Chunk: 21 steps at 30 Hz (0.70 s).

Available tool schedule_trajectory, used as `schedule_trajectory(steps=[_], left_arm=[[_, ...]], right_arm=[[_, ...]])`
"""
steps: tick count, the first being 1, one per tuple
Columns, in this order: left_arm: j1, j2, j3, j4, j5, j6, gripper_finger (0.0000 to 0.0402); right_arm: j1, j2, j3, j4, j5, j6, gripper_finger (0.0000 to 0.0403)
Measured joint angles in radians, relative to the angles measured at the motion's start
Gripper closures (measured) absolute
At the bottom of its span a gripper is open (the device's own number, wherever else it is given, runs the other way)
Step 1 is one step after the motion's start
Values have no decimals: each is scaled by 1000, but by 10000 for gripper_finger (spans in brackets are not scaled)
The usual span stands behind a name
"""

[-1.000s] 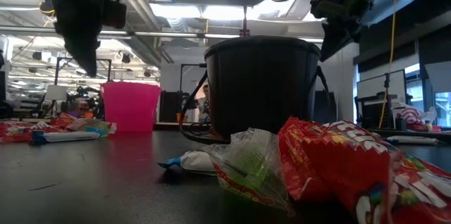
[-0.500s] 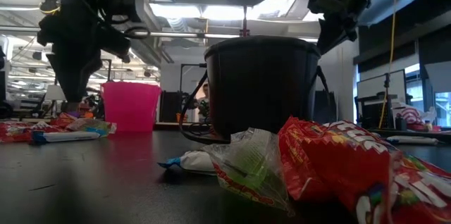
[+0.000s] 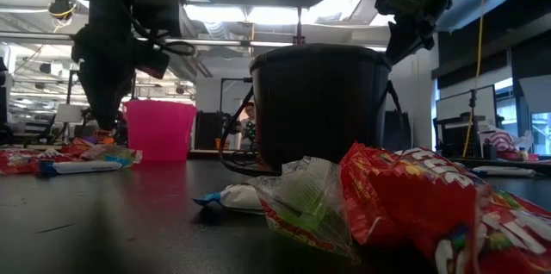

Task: Organize candy in baskets
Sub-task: Put the red candy into the black bucket

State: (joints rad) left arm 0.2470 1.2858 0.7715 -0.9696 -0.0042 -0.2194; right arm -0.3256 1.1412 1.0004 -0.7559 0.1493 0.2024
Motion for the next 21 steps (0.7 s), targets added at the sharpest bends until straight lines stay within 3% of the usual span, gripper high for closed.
schedule_trajectory(steps=[9,16,21], left_arm=[[-5,96,0,6,-20,-59,101],[-5,234,0,7,-38,-63,105],[-5,263,0,28,-65,-67,123]], right_arm=[[0,0,0,0,0,-12,402],[0,0,0,-1,-2,-25,402],[0,0,0,0,-2,-32,402]])
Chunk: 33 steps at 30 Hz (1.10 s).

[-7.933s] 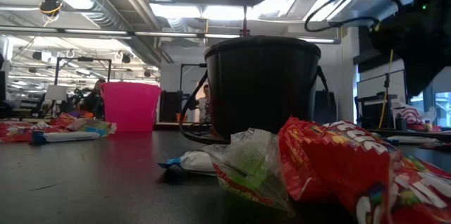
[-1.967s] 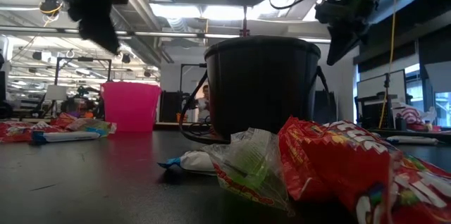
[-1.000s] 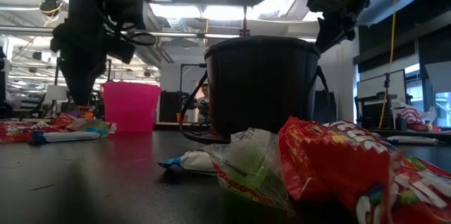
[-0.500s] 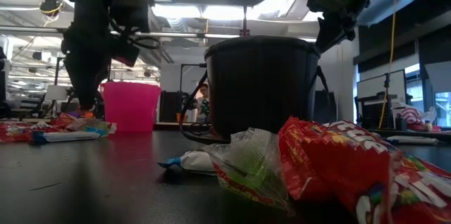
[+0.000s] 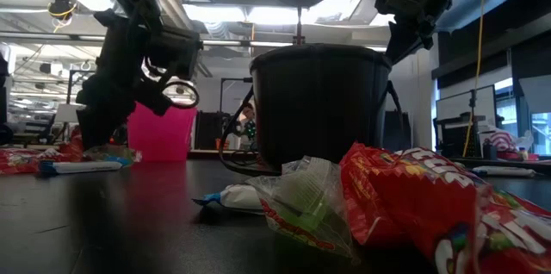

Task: Organize candy in baskets
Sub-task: Put the red candy into the black bucket

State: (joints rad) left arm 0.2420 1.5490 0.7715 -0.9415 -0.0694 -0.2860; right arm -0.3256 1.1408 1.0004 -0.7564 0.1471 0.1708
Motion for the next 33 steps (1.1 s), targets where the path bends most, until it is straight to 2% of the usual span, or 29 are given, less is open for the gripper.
schedule_trajectory(steps=[4,12,23,30,33], left_arm=[[0,-6,0,1,-13,0,163],[0,-16,98,-61,-19,1,280],[-8,-106,202,-100,-31,22,391],[-10,-217,342,-100,-45,38,399],[-30,-269,398,19,-45,70,399]], right_arm=[[0,0,0,0,0,0,402],[0,0,0,0,-6,-1,402],[0,0,0,0,-26,0,402],[0,0,0,0,-26,-1,402],[0,0,0,0,-26,-1,402]])
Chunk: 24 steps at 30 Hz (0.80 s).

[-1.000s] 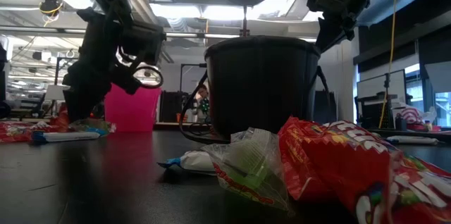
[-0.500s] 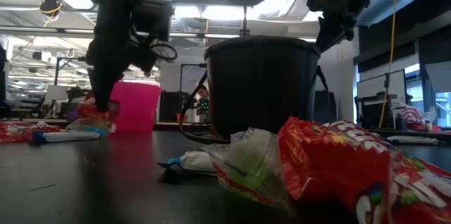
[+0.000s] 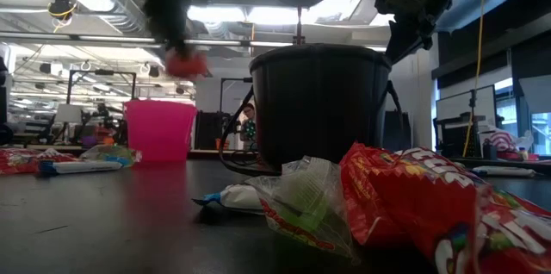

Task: Organize candy in baskets
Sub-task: Put the red candy into the black bucket

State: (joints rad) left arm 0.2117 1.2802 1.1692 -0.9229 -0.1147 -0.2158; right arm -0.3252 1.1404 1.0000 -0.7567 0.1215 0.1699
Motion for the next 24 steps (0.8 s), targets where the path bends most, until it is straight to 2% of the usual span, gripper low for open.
schedule_trajectory(steps=[3,6,9,11,18,21,24], left_arm=[[-41,-38,-3,254,35,85,399],[-77,-40,-24,540,138,156,399],[-101,3,-31,709,229,207,399],[-108,44,-34,765,263,228,399],[-113,210,-34,897,265,229,393],[-100,255,-34,890,266,229,367],[-94,282,-34,889,272,246,324]], right_arm=[[0,0,0,0,0,0,402],[-2,0,0,7,0,0,402],[-2,0,0,6,0,0,402],[-2,-1,0,-6,-9,1,402],[-2,-1,51,-81,-28,12,402],[-2,-1,95,-129,-34,16,402],[-2,-1,160,-224,-34,-16,402]])
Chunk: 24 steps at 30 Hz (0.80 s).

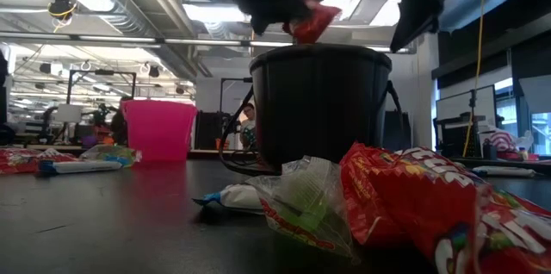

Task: Organize candy in baskets
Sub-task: Put the red candy into the black bucket

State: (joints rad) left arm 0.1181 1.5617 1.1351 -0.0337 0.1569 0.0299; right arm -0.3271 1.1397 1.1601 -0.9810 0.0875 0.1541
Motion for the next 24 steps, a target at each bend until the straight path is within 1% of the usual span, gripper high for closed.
schedule_trajectory(steps=[2,5,8,10,14,19,24], left_arm=[[-1,2,0,1,0,7,292],[-2,-3,0,6,3,21,248],[-9,-3,0,9,2,42,216],[-17,-3,0,11,8,52,198],[-36,-3,0,11,21,52,167],[-56,-4,0,10,21,51,139],[-80,-4,0,-10,-35,60,123]], right_arm=[[0,0,44,-75,-2,-5,402],[0,-1,81,-181,-56,-3,390],[0,3,83,-267,-110,46,362],[0,8,83,-309,-115,57,340],[0,10,82,-348,-120,80,298],[0,9,67,-366,-127,83,251],[0,10,-4,-369,-133,103,217]])
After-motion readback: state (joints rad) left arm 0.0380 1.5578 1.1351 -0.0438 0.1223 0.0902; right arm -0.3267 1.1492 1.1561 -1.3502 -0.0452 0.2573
